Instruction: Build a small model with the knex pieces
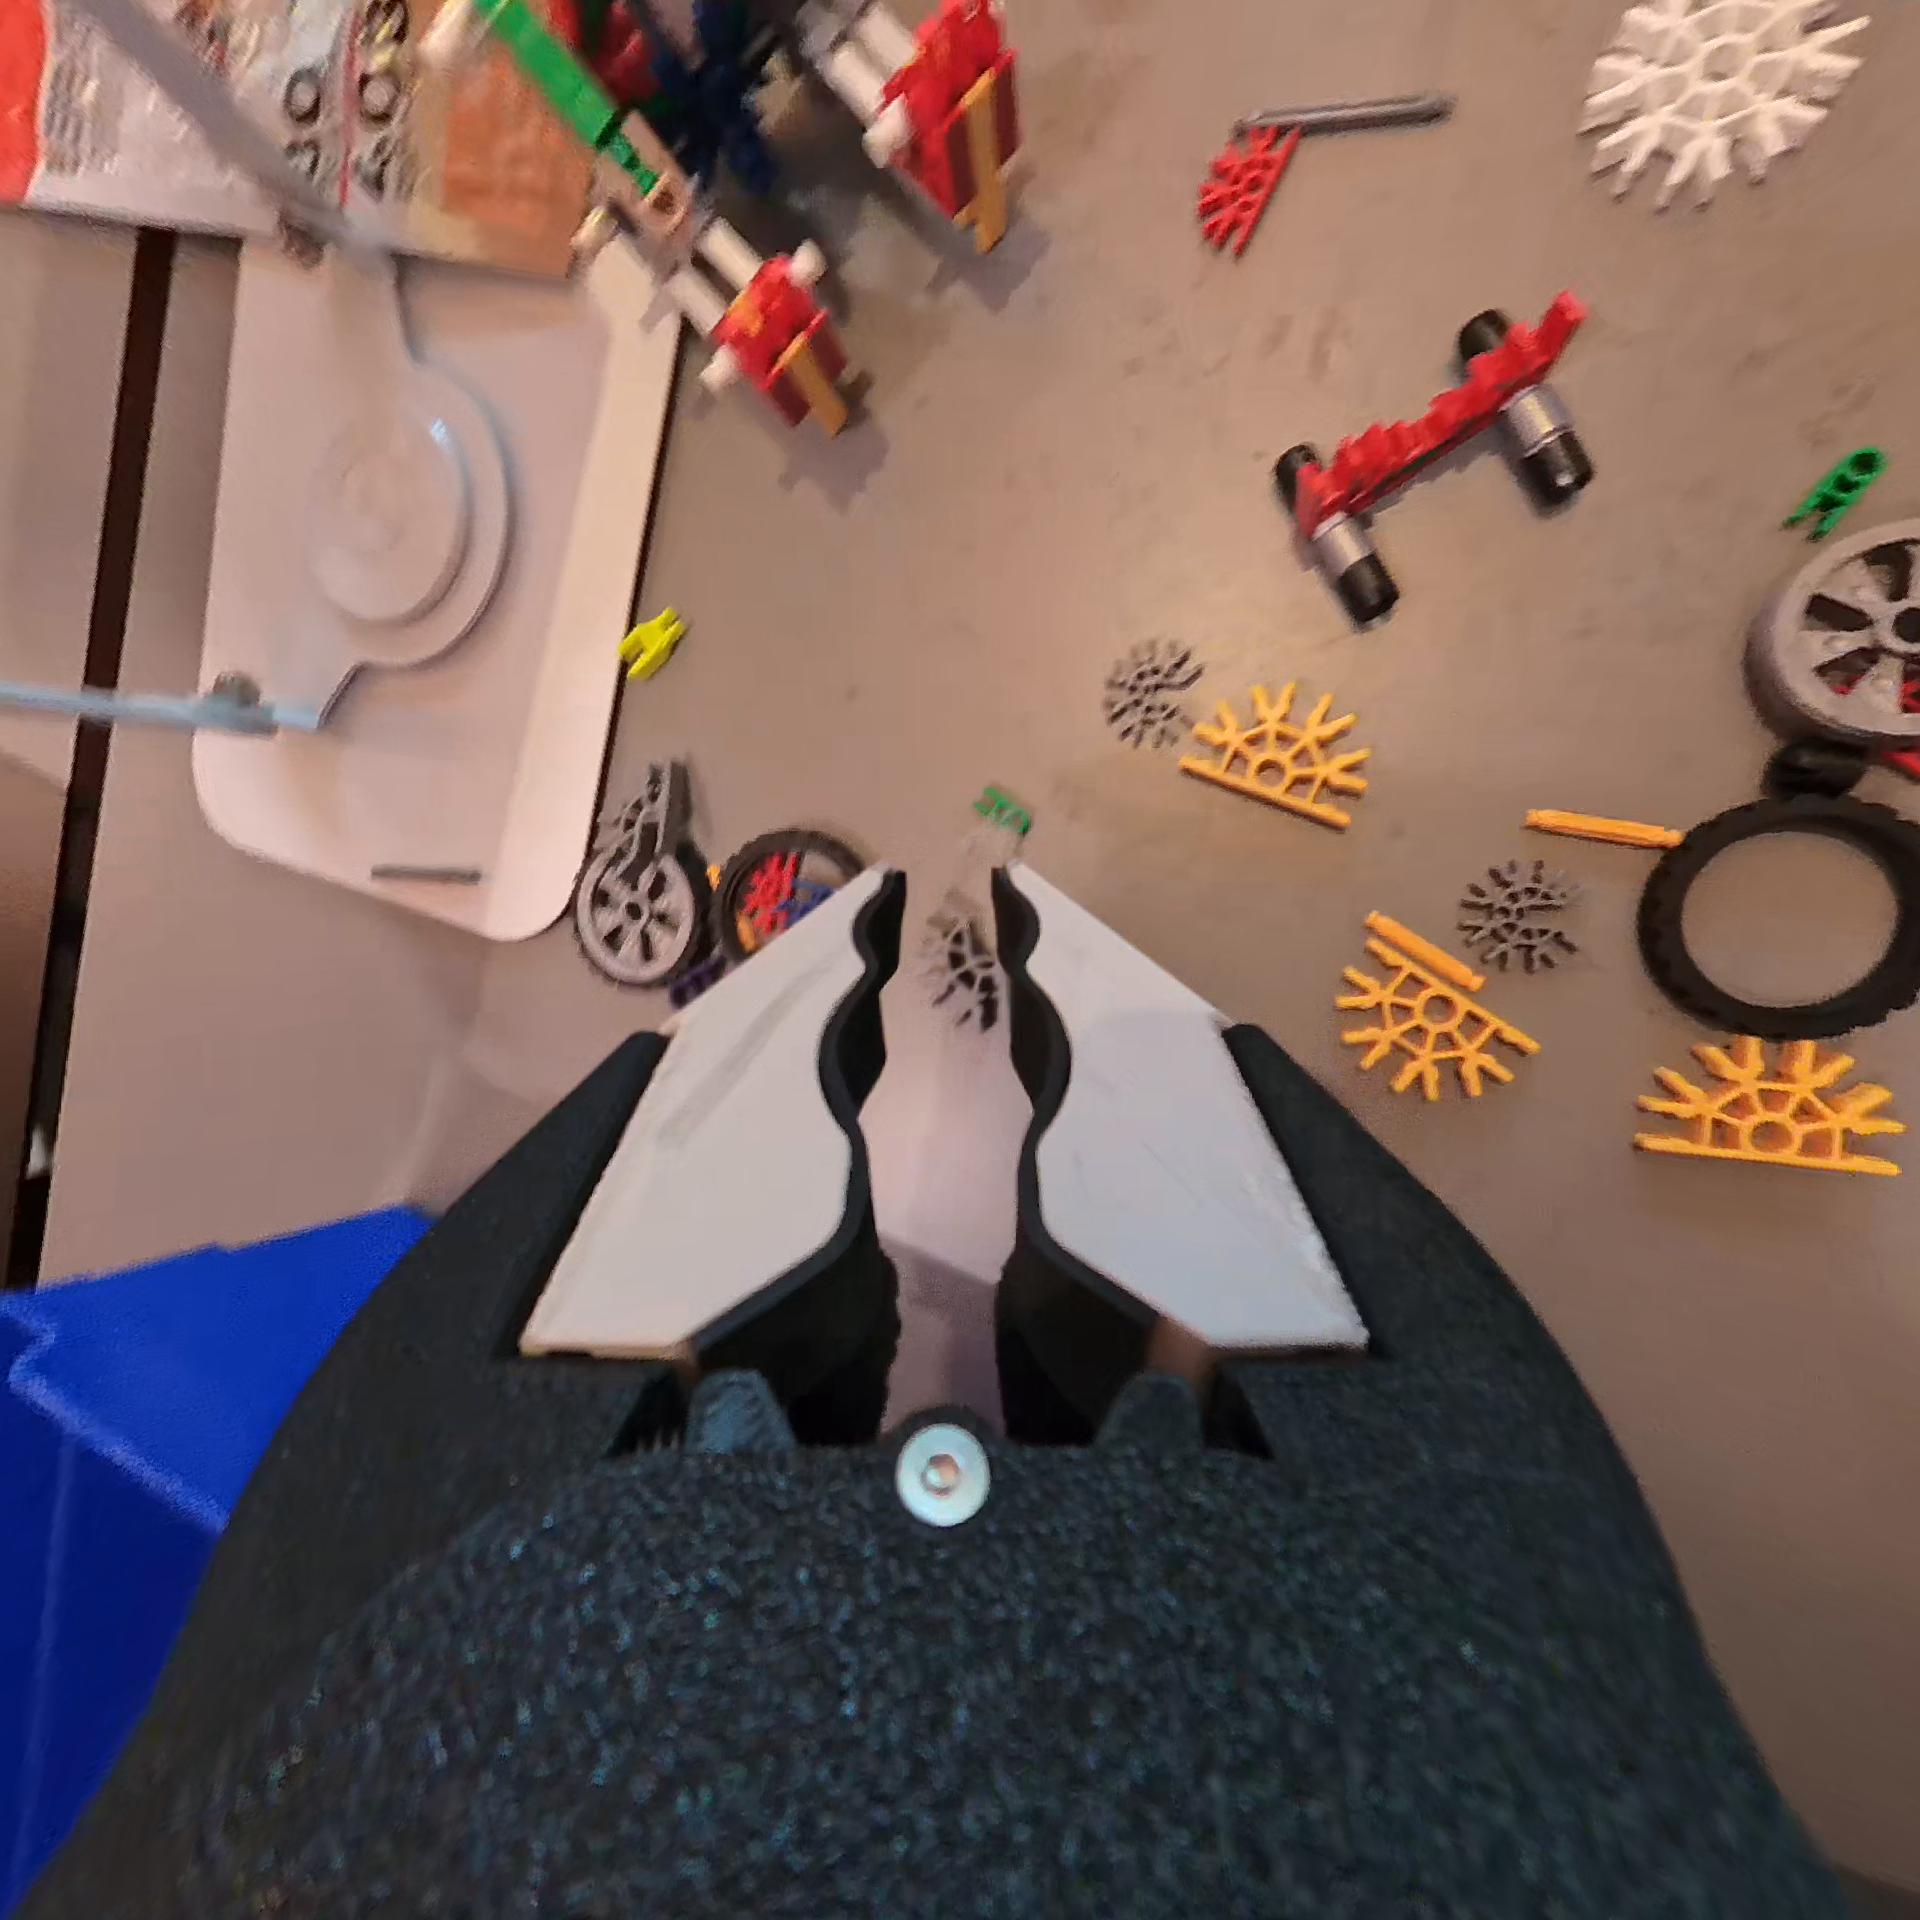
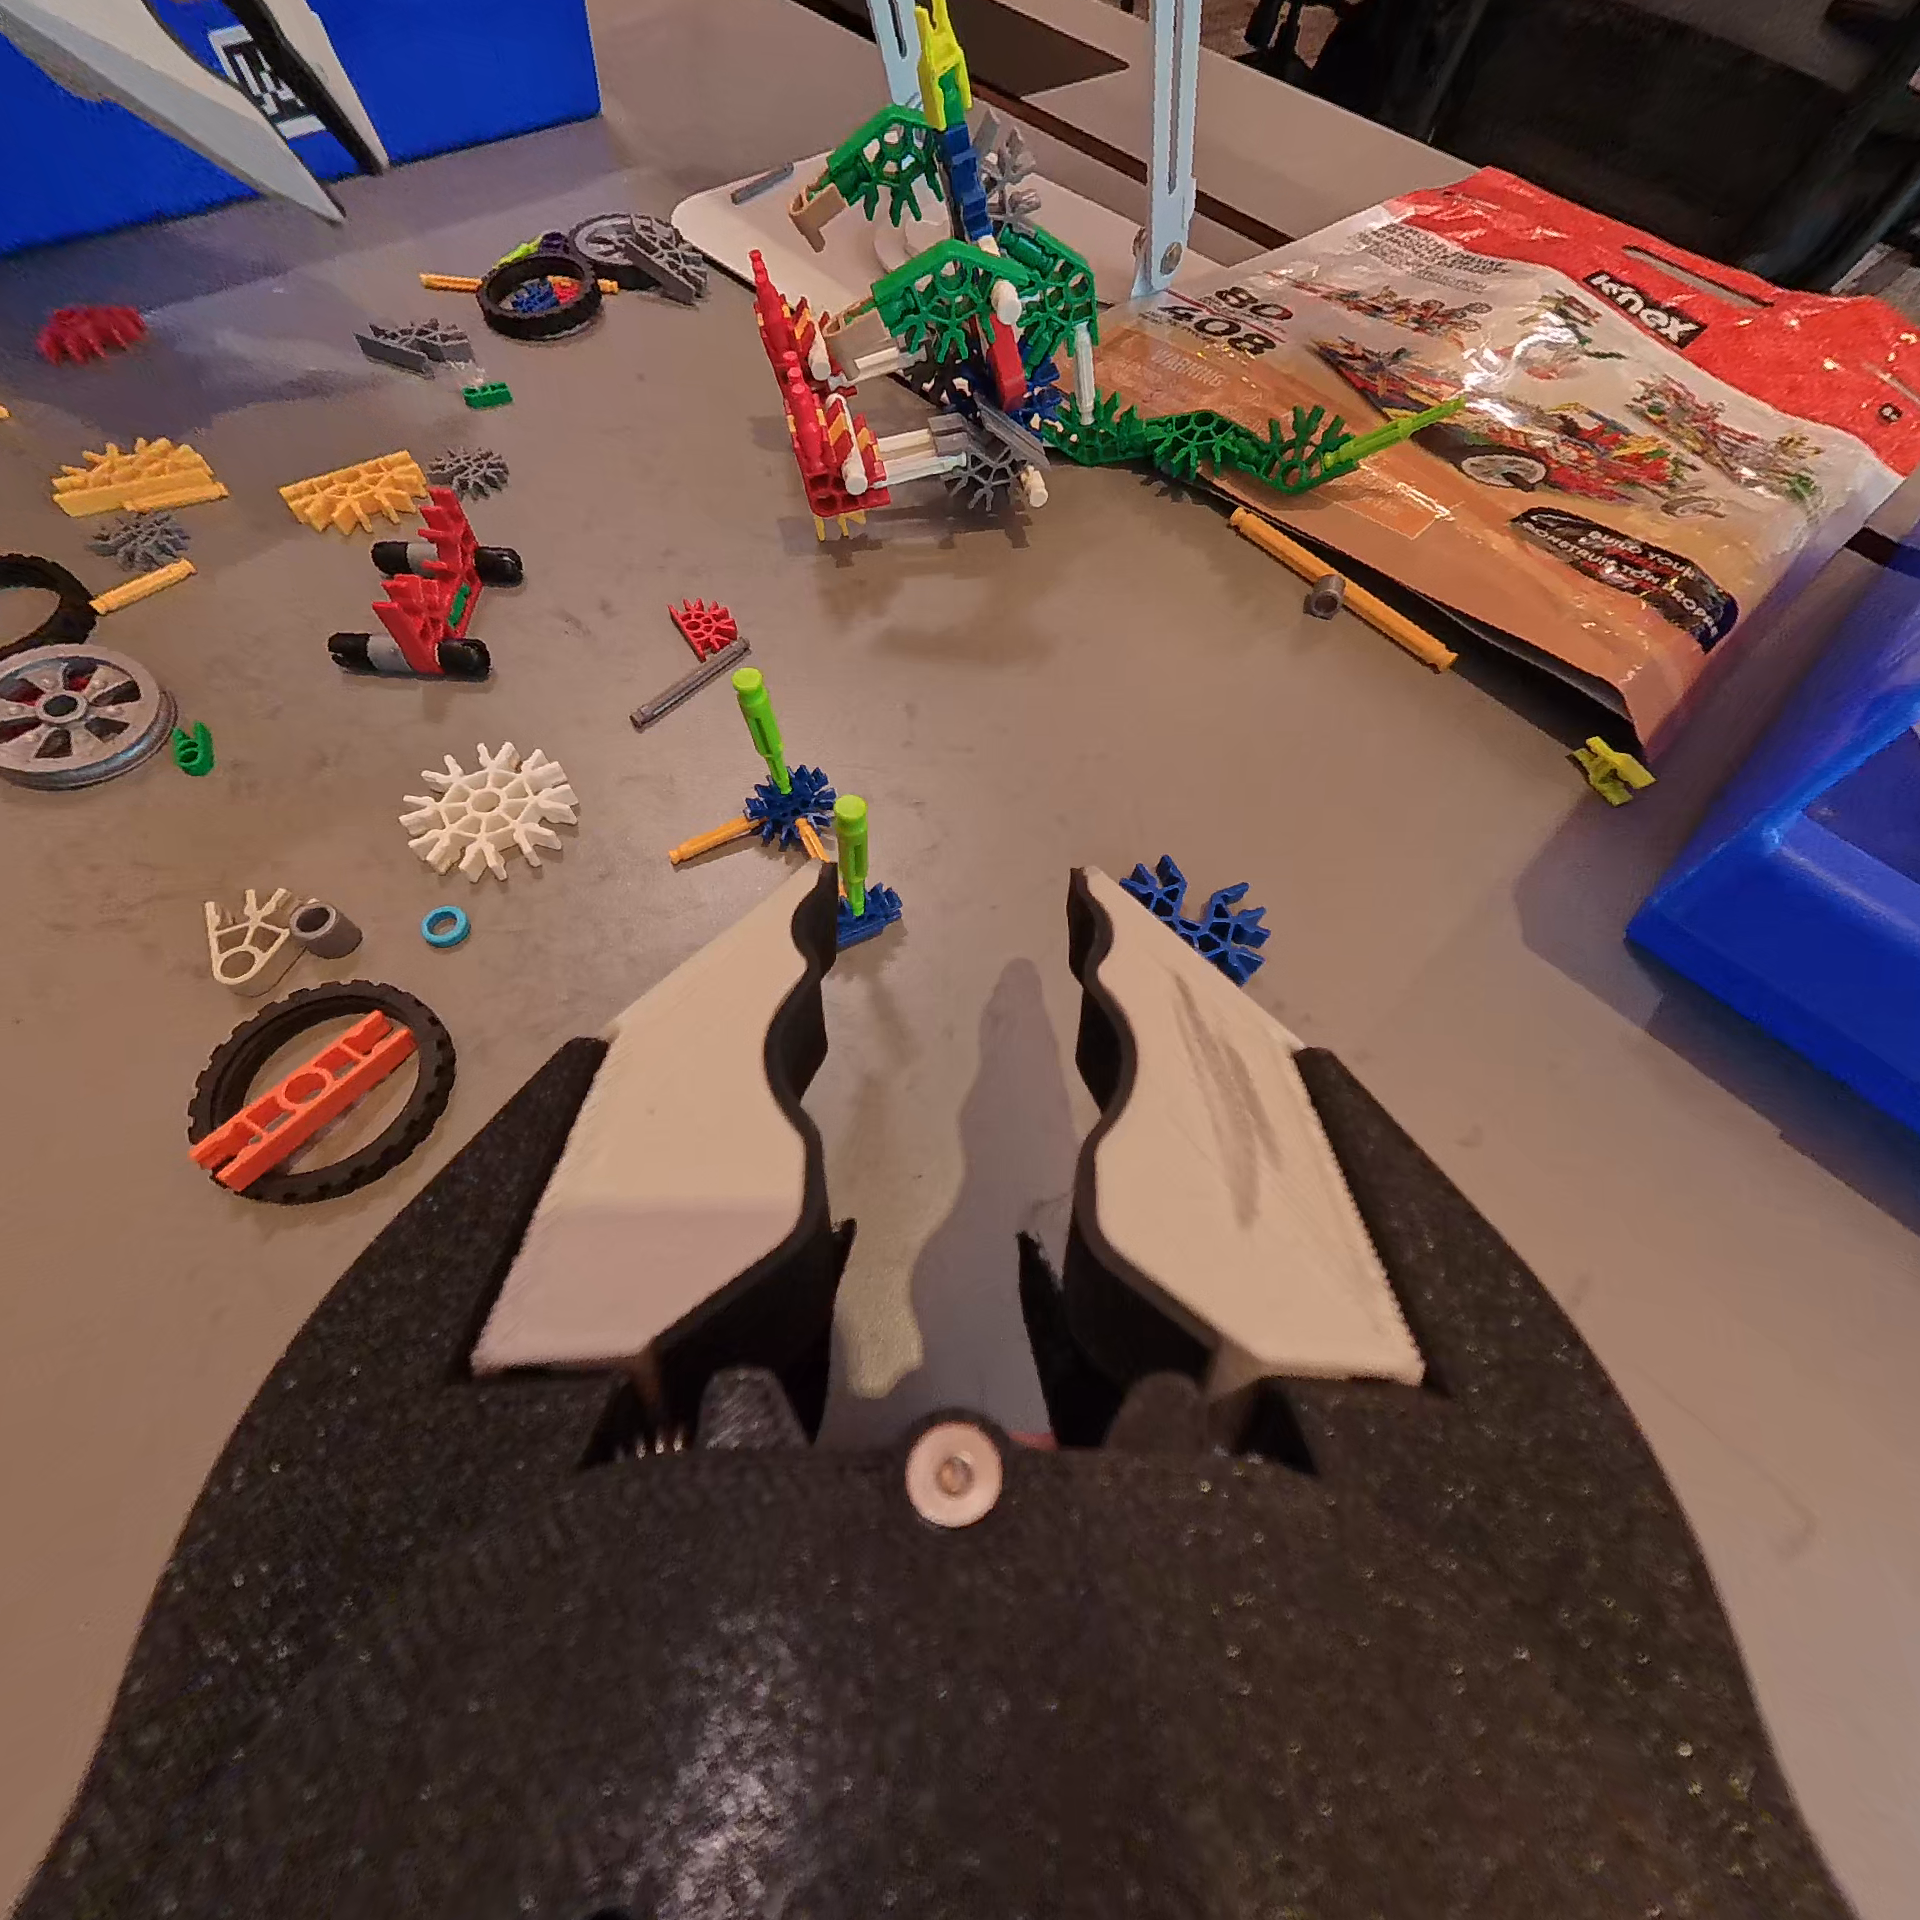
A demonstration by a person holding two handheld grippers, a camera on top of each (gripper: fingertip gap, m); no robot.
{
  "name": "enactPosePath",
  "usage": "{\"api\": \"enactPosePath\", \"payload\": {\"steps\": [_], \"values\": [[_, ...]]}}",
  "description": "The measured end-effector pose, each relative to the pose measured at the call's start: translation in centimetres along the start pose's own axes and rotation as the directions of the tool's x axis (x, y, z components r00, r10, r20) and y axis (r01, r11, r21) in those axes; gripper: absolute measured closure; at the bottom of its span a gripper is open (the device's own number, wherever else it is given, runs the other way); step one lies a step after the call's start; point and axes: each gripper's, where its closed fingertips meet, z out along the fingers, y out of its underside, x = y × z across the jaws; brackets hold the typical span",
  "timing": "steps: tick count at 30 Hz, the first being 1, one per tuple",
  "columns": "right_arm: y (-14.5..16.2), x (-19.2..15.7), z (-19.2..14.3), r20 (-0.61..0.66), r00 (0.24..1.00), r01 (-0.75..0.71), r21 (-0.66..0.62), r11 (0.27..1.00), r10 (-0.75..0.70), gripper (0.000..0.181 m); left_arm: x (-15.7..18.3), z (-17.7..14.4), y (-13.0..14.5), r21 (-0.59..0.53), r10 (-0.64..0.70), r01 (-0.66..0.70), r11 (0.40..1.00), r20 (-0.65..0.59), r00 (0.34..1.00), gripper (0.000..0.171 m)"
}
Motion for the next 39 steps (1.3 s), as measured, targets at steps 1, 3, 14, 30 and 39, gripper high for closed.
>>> {"api": "enactPosePath", "payload": {"steps": [1,3,14,30,39], "values": [[0.0,0.0,0.0,0.001,1.0,0.001,0.0,1.0,-0.001,0.137,-0.4,-0.3,0.4,-0.019,-0.021,0.022,1.0,0.029,0.999,0.157],[0.0,0.0,0.0,0.001,1.0,0.003,-0.003,1.0,-0.003,0.137,-0.2,-0.6,0.9,-0.036,-0.022,0.023,0.999,0.041,0.999,0.157],[0.1,-0.2,0.1,0.009,1.0,0.007,-0.009,1.0,-0.007,0.137,1.8,1.3,0.7,-0.107,0.054,-0.057,0.993,-0.026,0.998,0.156],[0.1,-0.2,0.1,0.013,1.0,0.005,-0.008,1.0,-0.004,0.136,0.5,-4.5,-4.7,0.02,0.176,-0.178,0.984,0.087,0.981,0.155],[0.3,-0.5,0.2,0.002,0.999,0.052,-0.024,0.998,-0.052,0.136,-5.7,-17.9,0.1,-0.045,0.059,-0.044,0.998,0.427,0.902,0.151]]}}
